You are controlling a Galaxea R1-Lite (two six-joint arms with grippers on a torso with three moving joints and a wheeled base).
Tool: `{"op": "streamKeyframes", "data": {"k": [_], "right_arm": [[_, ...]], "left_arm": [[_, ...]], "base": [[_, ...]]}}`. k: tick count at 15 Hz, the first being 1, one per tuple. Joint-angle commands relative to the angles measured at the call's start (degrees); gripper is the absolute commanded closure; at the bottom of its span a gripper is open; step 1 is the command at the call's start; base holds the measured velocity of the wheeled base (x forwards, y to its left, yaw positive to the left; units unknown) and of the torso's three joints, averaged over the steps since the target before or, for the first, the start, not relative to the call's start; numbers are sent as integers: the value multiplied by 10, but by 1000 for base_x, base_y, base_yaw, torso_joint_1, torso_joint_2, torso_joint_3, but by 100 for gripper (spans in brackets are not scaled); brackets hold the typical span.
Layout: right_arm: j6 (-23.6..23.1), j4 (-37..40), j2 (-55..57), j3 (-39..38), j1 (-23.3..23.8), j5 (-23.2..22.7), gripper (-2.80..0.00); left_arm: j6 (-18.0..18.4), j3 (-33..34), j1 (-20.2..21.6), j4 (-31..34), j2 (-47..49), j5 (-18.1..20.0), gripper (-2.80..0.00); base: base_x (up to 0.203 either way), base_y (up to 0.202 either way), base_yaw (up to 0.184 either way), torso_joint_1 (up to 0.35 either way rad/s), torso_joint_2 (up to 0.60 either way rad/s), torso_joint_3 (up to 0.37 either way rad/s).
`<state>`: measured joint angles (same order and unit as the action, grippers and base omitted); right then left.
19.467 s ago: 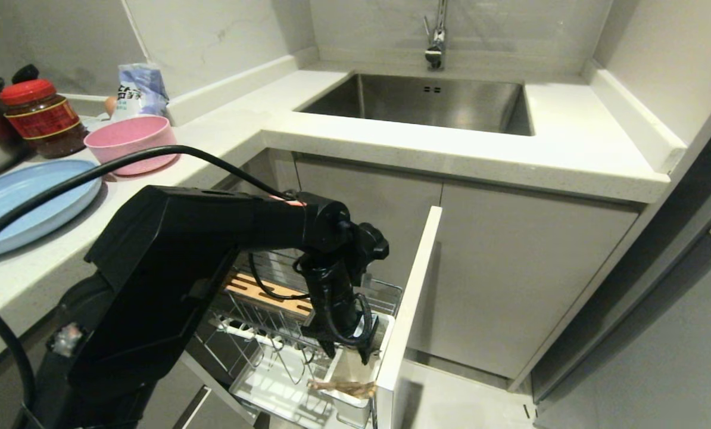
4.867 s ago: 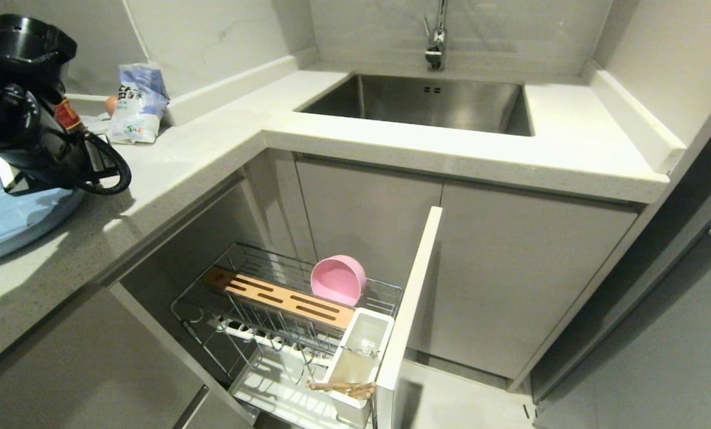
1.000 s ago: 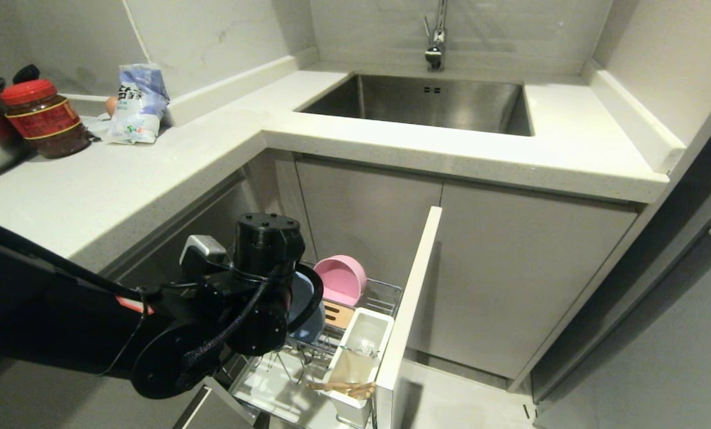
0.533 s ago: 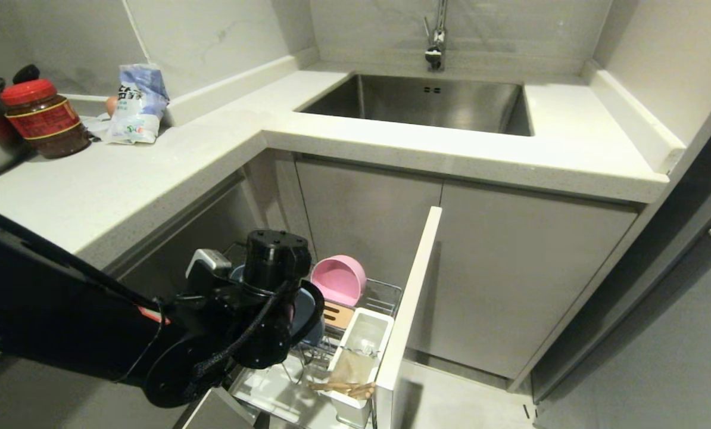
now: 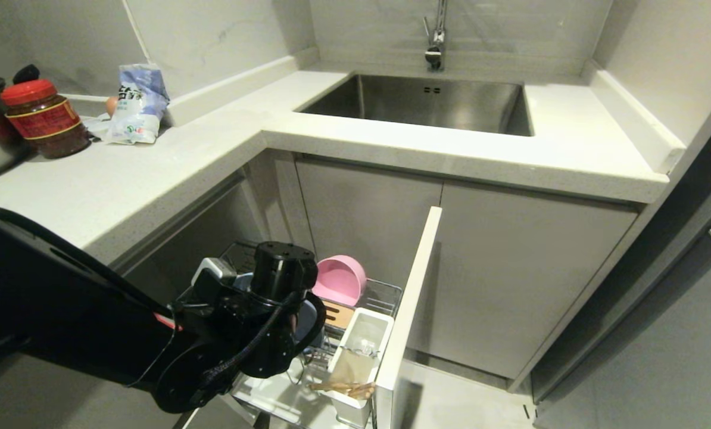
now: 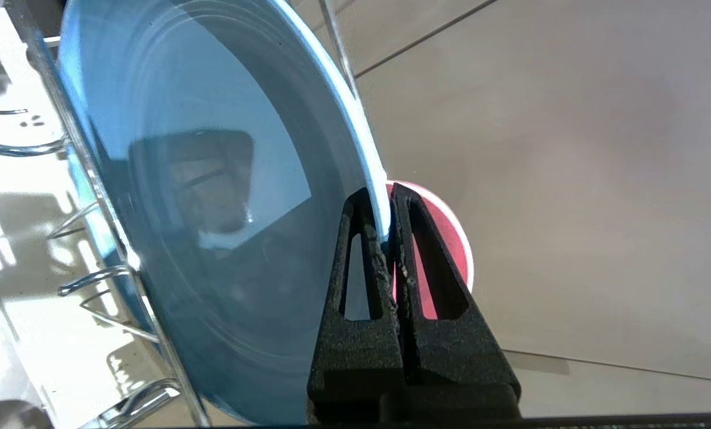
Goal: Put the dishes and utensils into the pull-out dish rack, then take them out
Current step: Pick up the plate and place it in the cupboard
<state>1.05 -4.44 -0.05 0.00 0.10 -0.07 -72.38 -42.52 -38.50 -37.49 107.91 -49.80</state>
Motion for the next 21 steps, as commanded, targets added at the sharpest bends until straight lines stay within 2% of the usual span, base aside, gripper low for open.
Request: {"op": "streamKeyframes", "data": {"k": [1,11,12,17,19,21], "right_arm": [[0,0,0,-15,0,0,0],[0,0,0,-15,0,0,0],[0,0,0,-15,0,0,0],[0,0,0,-15,0,0,0],[0,0,0,-15,0,0,0],[0,0,0,-15,1,0,0]], "left_arm": [[-5,2,0,-1,4,-2,0],[-3,1,-5,0,-6,-7,0],[-3,1,-5,1,-6,-7,-280],[-1,0,-5,3,-6,-14,-280],[0,-1,-14,6,-13,-31,-280],[8,-4,-25,54,-30,-52,-280]], "base": [[0,0,0,0,0,0],[0,0,0,0,0,0],[0,0,0,0,0,0],[0,0,0,0,0,0],[0,0,0,0,0,0],[0,0,0,0,0,0]]}}
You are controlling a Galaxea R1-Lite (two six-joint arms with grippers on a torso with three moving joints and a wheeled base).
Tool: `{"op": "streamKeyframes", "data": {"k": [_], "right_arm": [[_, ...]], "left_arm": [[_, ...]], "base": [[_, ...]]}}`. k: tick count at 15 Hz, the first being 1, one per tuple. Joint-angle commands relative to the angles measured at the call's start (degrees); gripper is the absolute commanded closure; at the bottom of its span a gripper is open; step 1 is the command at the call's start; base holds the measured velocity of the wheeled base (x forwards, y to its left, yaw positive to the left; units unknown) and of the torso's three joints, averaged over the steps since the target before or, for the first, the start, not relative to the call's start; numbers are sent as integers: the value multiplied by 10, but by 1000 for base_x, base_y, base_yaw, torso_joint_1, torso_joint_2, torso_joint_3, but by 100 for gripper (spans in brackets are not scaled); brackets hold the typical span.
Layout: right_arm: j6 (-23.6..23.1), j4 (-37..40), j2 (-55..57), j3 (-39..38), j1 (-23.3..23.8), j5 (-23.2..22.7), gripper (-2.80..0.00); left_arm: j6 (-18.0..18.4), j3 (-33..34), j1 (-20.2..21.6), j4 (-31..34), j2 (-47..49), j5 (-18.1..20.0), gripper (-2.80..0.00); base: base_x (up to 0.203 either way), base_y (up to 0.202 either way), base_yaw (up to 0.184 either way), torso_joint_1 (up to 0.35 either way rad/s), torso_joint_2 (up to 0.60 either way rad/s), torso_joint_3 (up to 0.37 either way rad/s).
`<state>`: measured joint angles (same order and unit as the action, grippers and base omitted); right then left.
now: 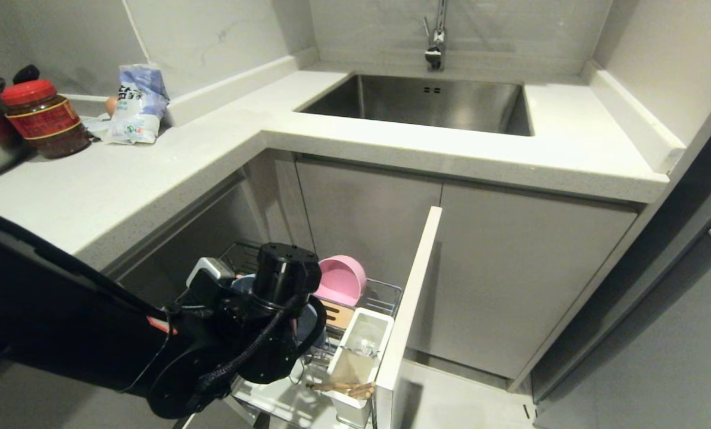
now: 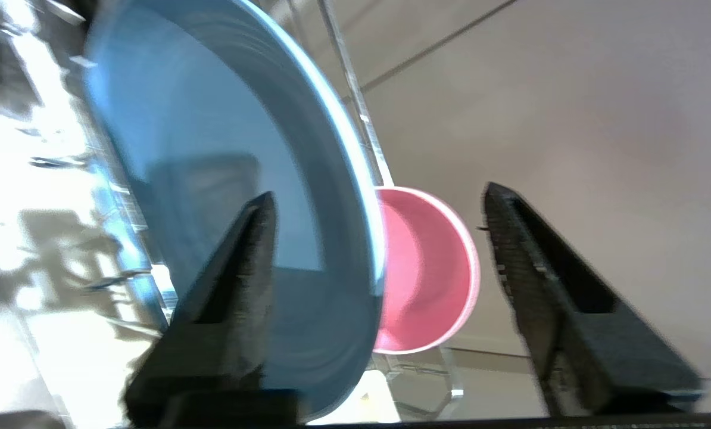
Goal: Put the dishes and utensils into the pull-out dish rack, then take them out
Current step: Pick up the plate and place it in the cupboard
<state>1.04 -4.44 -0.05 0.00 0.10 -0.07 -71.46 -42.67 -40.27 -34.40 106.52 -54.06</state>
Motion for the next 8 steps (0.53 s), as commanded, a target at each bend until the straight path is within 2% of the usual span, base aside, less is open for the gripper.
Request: {"op": "streamKeyframes", "data": {"k": [1,4,6,8], "right_arm": [[0,0,0,-15,0,0,0],[0,0,0,-15,0,0,0],[0,0,0,-15,0,0,0],[0,0,0,-15,0,0,0]], "left_arm": [[1,-4,-16,59,-36,-15,-280],[17,-20,-39,192,-118,-22,-280],[58,-46,-51,317,-174,-12,-280],[121,-69,-54,386,-221,11,-280]], "base": [[0,0,0,0,0,0],[0,0,0,0,0,0],[0,0,0,0,0,0],[0,0,0,0,0,0]]}}
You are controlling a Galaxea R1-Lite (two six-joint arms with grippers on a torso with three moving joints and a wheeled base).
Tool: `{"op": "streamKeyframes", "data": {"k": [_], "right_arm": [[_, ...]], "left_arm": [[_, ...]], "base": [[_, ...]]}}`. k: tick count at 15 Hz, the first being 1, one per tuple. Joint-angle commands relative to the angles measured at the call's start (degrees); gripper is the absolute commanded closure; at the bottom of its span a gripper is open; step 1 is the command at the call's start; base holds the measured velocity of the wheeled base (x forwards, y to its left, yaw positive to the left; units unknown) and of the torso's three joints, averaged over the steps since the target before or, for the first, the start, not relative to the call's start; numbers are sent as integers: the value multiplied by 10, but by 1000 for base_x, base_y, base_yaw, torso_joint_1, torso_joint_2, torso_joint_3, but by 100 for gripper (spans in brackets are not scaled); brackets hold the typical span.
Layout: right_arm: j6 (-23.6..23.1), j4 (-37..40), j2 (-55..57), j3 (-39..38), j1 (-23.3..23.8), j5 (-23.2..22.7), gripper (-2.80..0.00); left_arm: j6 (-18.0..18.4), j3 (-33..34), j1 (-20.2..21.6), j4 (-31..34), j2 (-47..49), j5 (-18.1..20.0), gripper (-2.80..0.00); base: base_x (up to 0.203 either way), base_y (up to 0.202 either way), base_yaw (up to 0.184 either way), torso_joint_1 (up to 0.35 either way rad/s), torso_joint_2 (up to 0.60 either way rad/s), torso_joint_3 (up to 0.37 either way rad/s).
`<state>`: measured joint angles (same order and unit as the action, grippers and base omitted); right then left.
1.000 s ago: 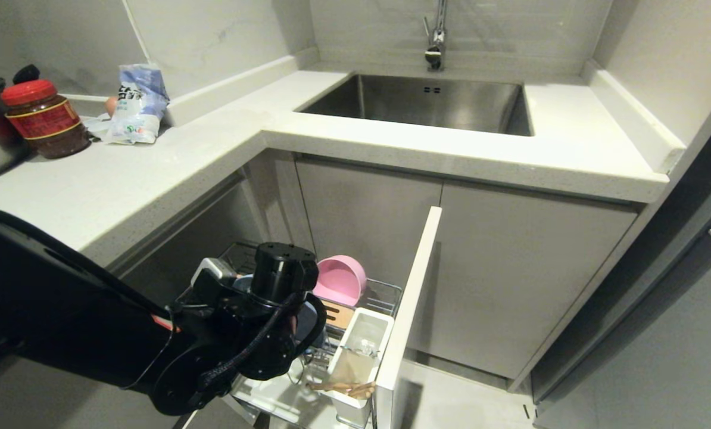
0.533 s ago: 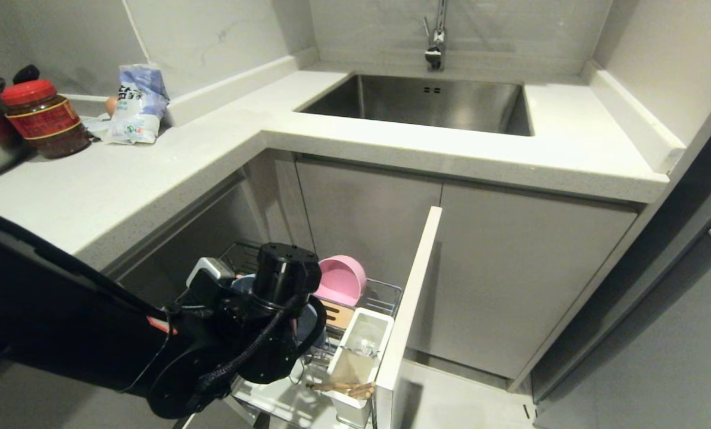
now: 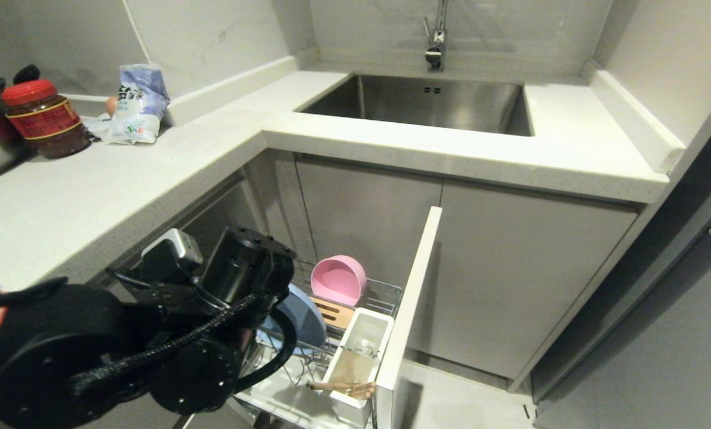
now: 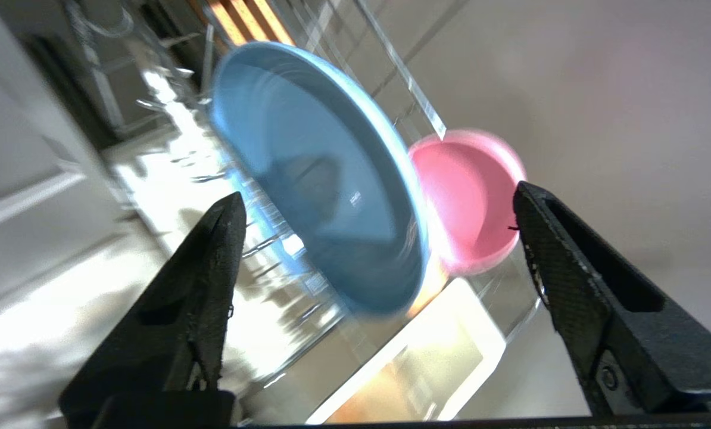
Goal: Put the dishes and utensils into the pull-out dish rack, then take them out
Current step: Pick up the plate and place it in the cupboard, then take the plate out of the cupboard
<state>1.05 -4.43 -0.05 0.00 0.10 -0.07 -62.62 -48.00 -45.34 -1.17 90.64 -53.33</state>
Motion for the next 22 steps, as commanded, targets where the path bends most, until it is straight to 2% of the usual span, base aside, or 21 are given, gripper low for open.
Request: {"op": "streamKeyframes", "data": {"k": [1,3,6,8,9,12,14,17,19,21,22], "right_arm": [[0,-1,0,-15,0,0,0],[0,-1,0,-15,0,0,0],[0,-1,0,-15,0,0,0],[0,-1,0,-15,0,0,0],[0,-1,0,-15,0,0,0],[0,-1,0,-15,0,0,0],[0,-1,0,-15,0,0,0],[0,-1,0,-15,0,0,0],[0,-1,0,-15,0,0,0],[0,-1,0,-15,0,0,0],[0,-1,0,-15,0,0,0]], "left_arm": [[72,-20,-3,76,-81,6,-280],[146,-40,-1,96,-116,5,-280],[257,-34,16,99,-156,-7,-280],[306,-33,27,98,-189,-6,-280],[336,-33,34,98,-209,-6,0],[406,-40,56,98,-283,16,0],[460,-42,91,94,-342,66,0],[532,-41,194,70,-422,172,0],[561,-40,268,67,-485,227,0],[597,-28,347,88,-555,275,0],[621,-14,365,107,-592,305,0]], "base": [[0,0,0,0,0,0],[0,0,0,0,0,0],[0,0,0,0,0,0],[0,0,0,0,0,0],[0,0,0,0,0,0],[0,0,0,0,0,0],[0,0,0,0,0,0],[0,0,0,0,0,0],[0,0,0,0,0,0],[0,0,0,0,0,0],[0,0,0,0,0,0]]}}
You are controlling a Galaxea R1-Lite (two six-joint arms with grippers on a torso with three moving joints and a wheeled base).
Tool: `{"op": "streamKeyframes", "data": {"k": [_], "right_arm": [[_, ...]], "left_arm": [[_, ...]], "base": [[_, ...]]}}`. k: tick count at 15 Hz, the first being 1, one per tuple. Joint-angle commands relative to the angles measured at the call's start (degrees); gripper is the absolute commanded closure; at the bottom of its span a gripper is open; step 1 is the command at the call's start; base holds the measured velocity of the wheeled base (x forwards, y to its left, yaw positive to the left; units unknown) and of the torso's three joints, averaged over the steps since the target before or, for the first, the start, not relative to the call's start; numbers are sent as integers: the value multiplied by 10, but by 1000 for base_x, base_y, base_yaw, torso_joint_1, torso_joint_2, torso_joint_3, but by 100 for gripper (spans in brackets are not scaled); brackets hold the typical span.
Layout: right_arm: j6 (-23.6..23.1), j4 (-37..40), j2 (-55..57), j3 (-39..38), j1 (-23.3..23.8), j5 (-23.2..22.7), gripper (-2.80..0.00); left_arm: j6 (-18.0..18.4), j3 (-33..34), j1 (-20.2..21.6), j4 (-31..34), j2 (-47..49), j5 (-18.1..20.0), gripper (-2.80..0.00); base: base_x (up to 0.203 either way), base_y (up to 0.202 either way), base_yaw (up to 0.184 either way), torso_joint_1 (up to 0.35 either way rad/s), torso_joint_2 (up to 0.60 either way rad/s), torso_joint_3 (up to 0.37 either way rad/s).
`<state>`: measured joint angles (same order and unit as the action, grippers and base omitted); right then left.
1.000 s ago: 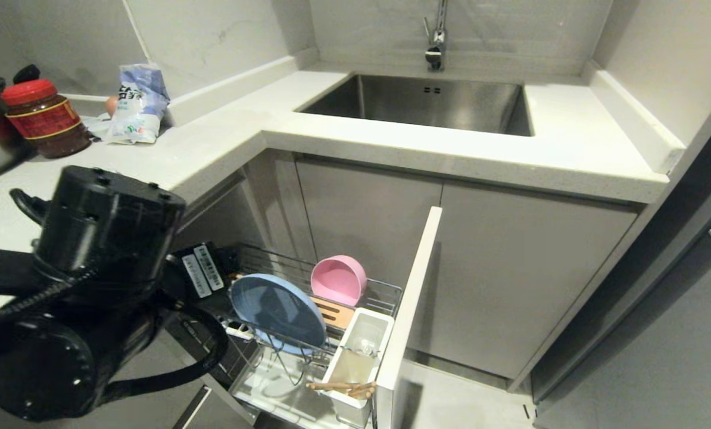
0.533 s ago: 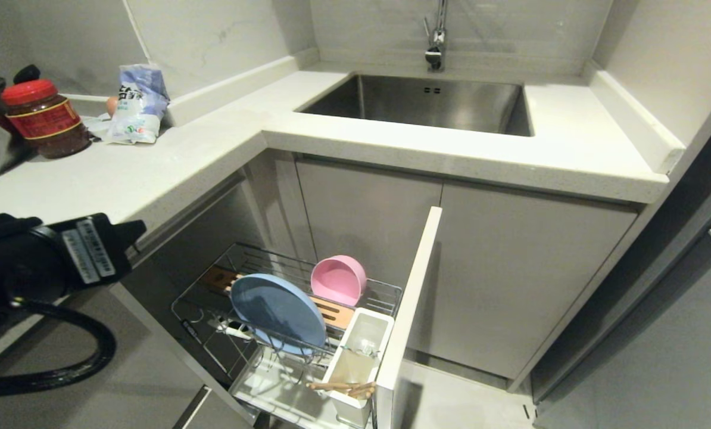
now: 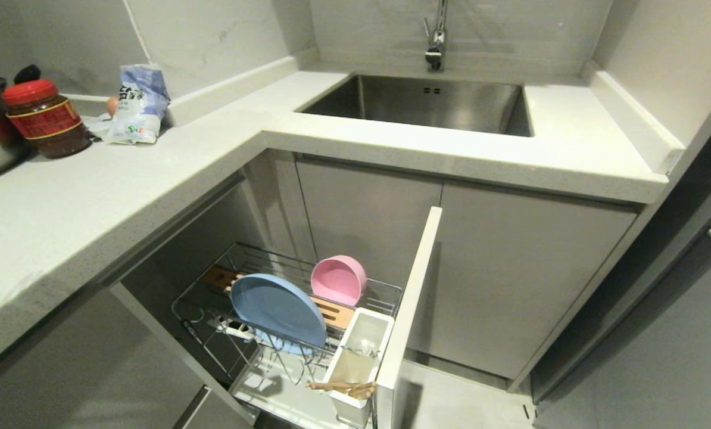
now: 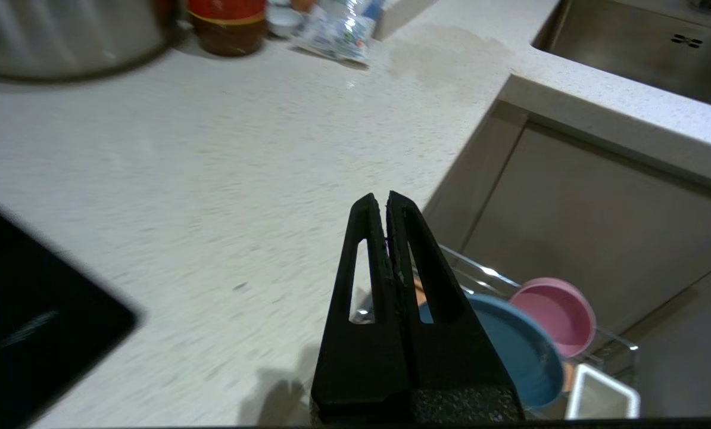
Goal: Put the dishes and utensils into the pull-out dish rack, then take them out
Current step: Take the plate out of the cupboard
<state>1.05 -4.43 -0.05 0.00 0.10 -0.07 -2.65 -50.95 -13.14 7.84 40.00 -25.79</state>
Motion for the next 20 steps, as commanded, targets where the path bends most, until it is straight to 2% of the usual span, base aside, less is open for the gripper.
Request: {"op": "streamKeyframes", "data": {"k": [1,4,6,8,10,12,14,15,18,20], "right_arm": [[0,0,0,-15,0,0,0],[0,0,0,-15,0,0,0],[0,0,0,-15,0,0,0],[0,0,0,-15,0,0,0],[0,0,0,-15,0,0,0],[0,0,0,-15,0,0,0],[0,0,0,-15,0,0,0],[0,0,0,-15,0,0,0],[0,0,0,-15,0,0,0],[0,0,0,-15,0,0,0]], "left_arm": [[44,28,57,41,-117,56,0],[93,80,102,122,-252,141,0],[104,146,121,141,-332,170,0],[102,232,128,144,-391,182,0],[57,300,130,100,-398,198,0],[63,388,131,17,-399,232,0],[74,481,131,-66,-399,250,0],[78,514,131,-76,-399,258,0],[88,512,131,-77,-399,272,0],[75,512,131,-77,-399,269,0]], "base": [[0,0,0,0,0,0],[0,0,0,0,0,0],[0,0,0,0,0,0],[0,0,0,0,0,0],[0,0,0,0,0,0],[0,0,0,0,0,0],[0,0,0,0,0,0],[0,0,0,0,0,0],[0,0,0,0,0,0],[0,0,0,0,0,0]]}}
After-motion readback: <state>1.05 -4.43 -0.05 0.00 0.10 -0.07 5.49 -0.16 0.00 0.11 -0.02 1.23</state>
